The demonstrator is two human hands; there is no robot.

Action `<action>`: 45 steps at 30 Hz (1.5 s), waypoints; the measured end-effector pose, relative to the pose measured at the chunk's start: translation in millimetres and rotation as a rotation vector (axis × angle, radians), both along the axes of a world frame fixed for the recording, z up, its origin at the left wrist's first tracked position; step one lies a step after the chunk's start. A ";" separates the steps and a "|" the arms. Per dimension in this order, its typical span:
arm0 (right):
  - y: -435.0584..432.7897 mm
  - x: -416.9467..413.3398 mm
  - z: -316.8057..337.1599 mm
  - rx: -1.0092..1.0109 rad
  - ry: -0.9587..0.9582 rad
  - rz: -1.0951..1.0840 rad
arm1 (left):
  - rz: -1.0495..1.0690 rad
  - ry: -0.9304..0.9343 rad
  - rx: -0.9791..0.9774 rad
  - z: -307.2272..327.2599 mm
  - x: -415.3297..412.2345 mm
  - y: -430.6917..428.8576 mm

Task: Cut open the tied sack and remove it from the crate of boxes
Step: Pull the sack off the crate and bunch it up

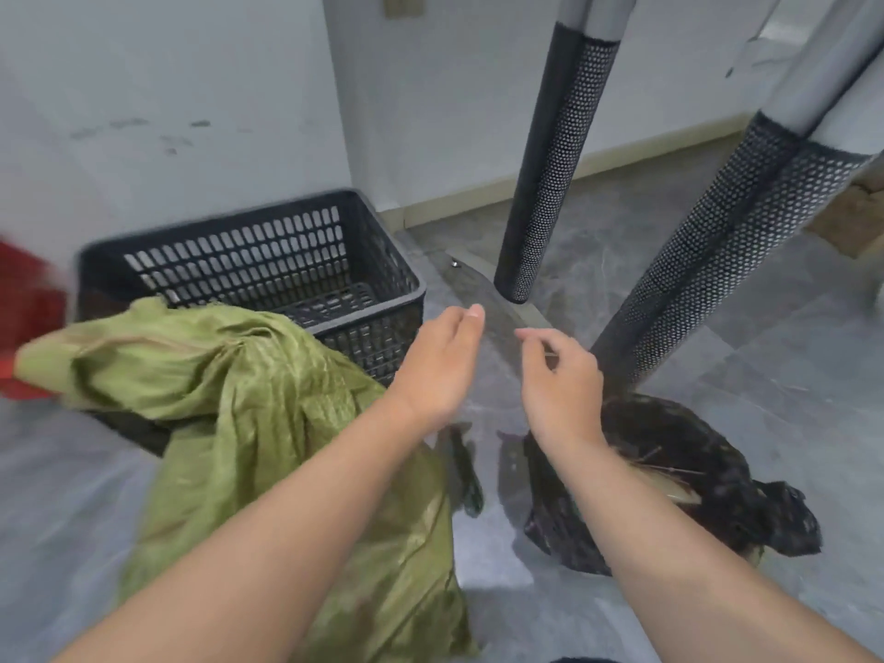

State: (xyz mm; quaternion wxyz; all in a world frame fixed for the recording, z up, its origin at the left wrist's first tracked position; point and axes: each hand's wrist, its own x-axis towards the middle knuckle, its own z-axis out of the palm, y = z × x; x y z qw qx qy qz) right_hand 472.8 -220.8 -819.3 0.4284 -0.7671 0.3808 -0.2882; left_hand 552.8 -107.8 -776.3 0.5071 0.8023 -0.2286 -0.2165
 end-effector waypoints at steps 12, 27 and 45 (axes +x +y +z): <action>125.9 71.9 33.8 -0.014 0.101 0.501 | 0.332 -0.207 0.062 41.8 33.4 174.6; 138.3 53.1 -16.9 0.038 1.075 0.882 | -0.032 0.082 0.732 -37.9 29.2 214.3; 165.3 70.0 148.7 0.374 0.219 0.609 | 0.435 0.090 0.357 99.7 58.4 203.7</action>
